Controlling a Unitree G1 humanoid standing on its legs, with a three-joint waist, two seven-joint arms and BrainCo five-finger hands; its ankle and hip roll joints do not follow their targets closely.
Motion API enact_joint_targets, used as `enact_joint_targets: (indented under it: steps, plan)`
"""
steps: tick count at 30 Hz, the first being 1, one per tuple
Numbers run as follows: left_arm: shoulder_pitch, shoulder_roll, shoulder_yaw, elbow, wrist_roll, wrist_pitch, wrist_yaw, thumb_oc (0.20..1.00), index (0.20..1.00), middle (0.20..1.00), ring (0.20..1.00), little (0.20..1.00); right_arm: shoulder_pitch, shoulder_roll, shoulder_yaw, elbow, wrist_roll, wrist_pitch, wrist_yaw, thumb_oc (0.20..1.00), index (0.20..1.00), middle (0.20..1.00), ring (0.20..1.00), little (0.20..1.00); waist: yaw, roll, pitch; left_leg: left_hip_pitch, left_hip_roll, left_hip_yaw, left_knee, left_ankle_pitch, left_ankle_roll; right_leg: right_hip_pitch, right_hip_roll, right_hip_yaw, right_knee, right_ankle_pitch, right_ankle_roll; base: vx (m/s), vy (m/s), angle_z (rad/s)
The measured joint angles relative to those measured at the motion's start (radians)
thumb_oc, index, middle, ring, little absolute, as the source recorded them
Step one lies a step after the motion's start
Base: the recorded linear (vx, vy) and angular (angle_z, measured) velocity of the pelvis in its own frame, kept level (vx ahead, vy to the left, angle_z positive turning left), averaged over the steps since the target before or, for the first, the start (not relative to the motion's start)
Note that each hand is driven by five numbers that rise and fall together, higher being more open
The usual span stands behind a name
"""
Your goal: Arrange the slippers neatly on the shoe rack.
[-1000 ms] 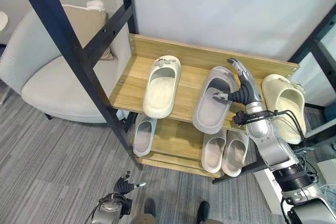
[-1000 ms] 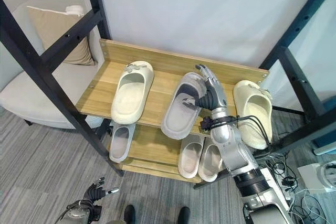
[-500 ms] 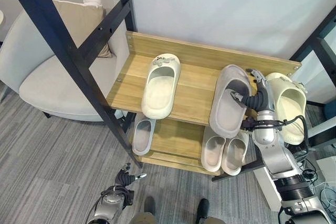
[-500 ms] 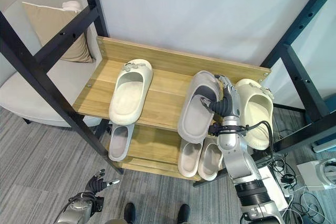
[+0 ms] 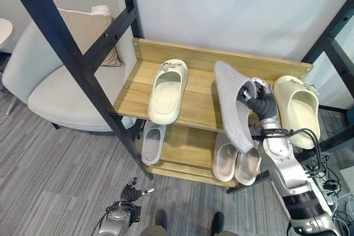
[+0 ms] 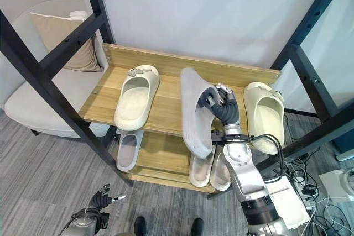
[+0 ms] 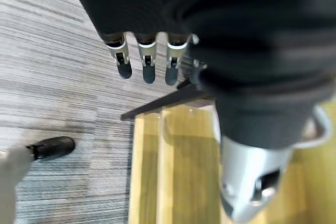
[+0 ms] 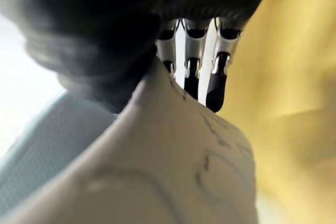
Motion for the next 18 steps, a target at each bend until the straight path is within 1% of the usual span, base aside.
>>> enact_joint_targets:
  steps: [1, 2, 4, 6, 8, 9, 10, 11, 12, 14, 16, 17, 18]
  plan:
    - [0.004, 0.0, -0.002, 0.002, 0.0, 0.0, 0.001, 1.0, 1.0, 1.0, 1.0, 1.0, -0.008, -0.002, 0.009, -0.04, 0.031, -0.057, 0.021, 0.2, 0.2, 0.2, 0.2, 0.2, 0.0, 0.0, -0.003, 0.001, 0.0, 0.0, 0.0, 0.0, 0.0, 0.001, 0.002, 0.0, 0.0, 0.0, 0.0, -0.02, -0.057, -0.04]
    - [0.011, -0.001, -0.003, 0.004, 0.0, 0.0, 0.0, 1.0, 1.0, 1.0, 1.0, 1.0, -0.033, 0.008, 0.058, -0.062, 0.083, -0.107, 0.051, 0.2, 0.2, 0.2, 0.2, 0.2, 0.001, -0.007, -0.02, 0.001, 0.003, 0.0, 0.0, 0.0, -0.001, 0.001, 0.004, 0.0, 0.0, 0.0, 0.0, -0.01, -0.057, -0.02]
    - [0.011, -0.002, -0.003, 0.004, 0.0, -0.001, -0.002, 1.0, 1.0, 1.0, 1.0, 1.0, -0.082, 0.0, 0.159, -0.063, 0.126, -0.105, 0.092, 0.2, 0.2, 0.2, 0.2, 0.2, 0.001, -0.008, -0.021, 0.0, 0.005, 0.001, 0.0, 0.0, -0.002, 0.001, 0.006, 0.001, 0.0, 0.0, 0.0, -0.01, -0.064, 0.0]
    - [0.01, -0.002, -0.004, 0.003, 0.0, -0.002, -0.004, 1.0, 1.0, 1.0, 1.0, 1.0, -0.128, -0.006, 0.277, -0.057, 0.129, -0.077, 0.159, 0.2, 0.2, 0.2, 0.2, 0.2, 0.01, -0.008, -0.023, 0.0, 0.009, -0.003, 0.0, -0.001, -0.011, 0.003, 0.006, -0.002, 0.0, -0.002, -0.002, -0.02, -0.053, 0.05]
    - [0.013, -0.002, -0.006, 0.006, 0.0, -0.004, -0.006, 1.0, 1.0, 1.0, 1.0, 1.0, -0.176, 0.007, 0.412, -0.004, 0.119, -0.06, 0.217, 0.2, 0.2, 0.2, 0.2, 0.2, 0.022, -0.01, -0.03, -0.005, 0.017, -0.01, -0.001, 0.002, -0.018, 0.005, 0.013, -0.007, 0.0, -0.007, -0.01, -0.03, -0.043, 0.11]
    - [0.008, -0.004, -0.017, 0.005, 0.0, -0.008, -0.008, 1.0, 1.0, 1.0, 1.0, 1.0, -0.184, 0.02, 0.49, 0.067, 0.109, -0.036, 0.254, 0.2, 0.2, 0.2, 0.2, 0.2, 0.034, -0.011, -0.034, -0.009, 0.021, -0.016, -0.002, 0.003, -0.025, 0.005, 0.017, -0.018, 0.0, -0.015, -0.008, -0.06, -0.053, 0.27]
    - [0.01, -0.002, -0.024, 0.002, 0.0, -0.011, -0.008, 1.0, 1.0, 1.0, 1.0, 1.0, -0.181, 0.026, 0.511, 0.105, 0.096, -0.021, 0.268, 0.2, 0.2, 0.2, 0.2, 0.2, 0.039, -0.01, -0.038, -0.017, 0.02, -0.033, -0.001, 0.005, -0.027, 0.004, 0.017, -0.03, 0.0, -0.02, -0.008, -0.07, -0.056, 0.29]
    - [0.012, -0.002, -0.025, 0.001, 0.0, -0.013, -0.008, 1.0, 1.0, 1.0, 1.0, 1.0, -0.175, 0.032, 0.517, 0.145, 0.092, -0.009, 0.278, 0.2, 0.2, 0.2, 0.2, 0.2, 0.047, -0.01, -0.038, -0.022, 0.02, -0.034, 0.0, 0.009, -0.03, 0.003, 0.018, -0.033, 0.0, -0.024, -0.006, -0.11, -0.06, 0.21]
    - [0.02, 0.001, -0.027, -0.003, 0.0, -0.016, -0.006, 1.0, 1.0, 1.0, 1.0, 1.0, -0.177, 0.037, 0.523, 0.188, 0.053, -0.006, 0.283, 0.2, 0.2, 0.2, 0.2, 0.2, 0.06, -0.005, -0.037, -0.029, 0.021, -0.039, 0.0, 0.011, -0.027, 0.001, 0.018, -0.036, 0.0, -0.024, -0.006, -0.14, -0.049, 0.16]
    - [0.019, 0.01, -0.044, -0.011, -0.003, -0.023, 0.002, 1.0, 1.0, 1.0, 1.0, 1.0, -0.197, 0.036, 0.565, 0.329, -0.087, 0.003, 0.285, 0.2, 0.2, 0.2, 0.2, 0.2, 0.062, 0.007, -0.031, -0.05, 0.021, -0.064, 0.0, 0.018, -0.029, -0.005, 0.018, -0.059, 0.0, -0.026, -0.006, -0.28, -0.077, 0.26]
    - [0.0, 0.009, -0.05, -0.039, -0.033, -0.034, 0.023, 1.0, 1.0, 1.0, 1.0, 1.0, -0.235, 0.035, 0.592, 0.45, -0.249, 0.032, 0.267, 0.2, 0.2, 0.2, 0.2, 0.2, 0.079, 0.011, -0.012, -0.096, 0.025, -0.083, 0.002, 0.045, -0.024, -0.045, 0.028, -0.07, 0.002, -0.023, -0.005, -0.42, -0.093, 0.3]
    - [-0.058, 0.004, -0.076, -0.039, -0.073, -0.049, 0.056, 1.0, 1.0, 1.0, 1.0, 1.0, -0.294, 0.036, 0.585, 0.547, -0.38, 0.028, 0.206, 0.2, 0.2, 0.2, 0.2, 0.2, 0.088, 0.02, 0.03, -0.177, 0.033, -0.107, 0.069, 0.054, -0.017, -0.11, 0.025, -0.084, 0.062, -0.033, -0.013, -0.41, -0.067, 0.5]
    - [-0.114, 0.001, -0.093, -0.041, -0.088, -0.06, 0.072, 1.0, 1.0, 1.0, 1.0, 1.0, -0.37, 0.029, 0.581, 0.63, -0.456, 0.042, 0.167, 0.2, 0.2, 0.2, 0.2, 0.2, 0.096, 0.029, 0.083, -0.244, 0.04, -0.125, 0.132, 0.054, -0.017, -0.158, 0.024, -0.086, 0.114, -0.039, -0.022, -0.38, -0.052, 0.58]
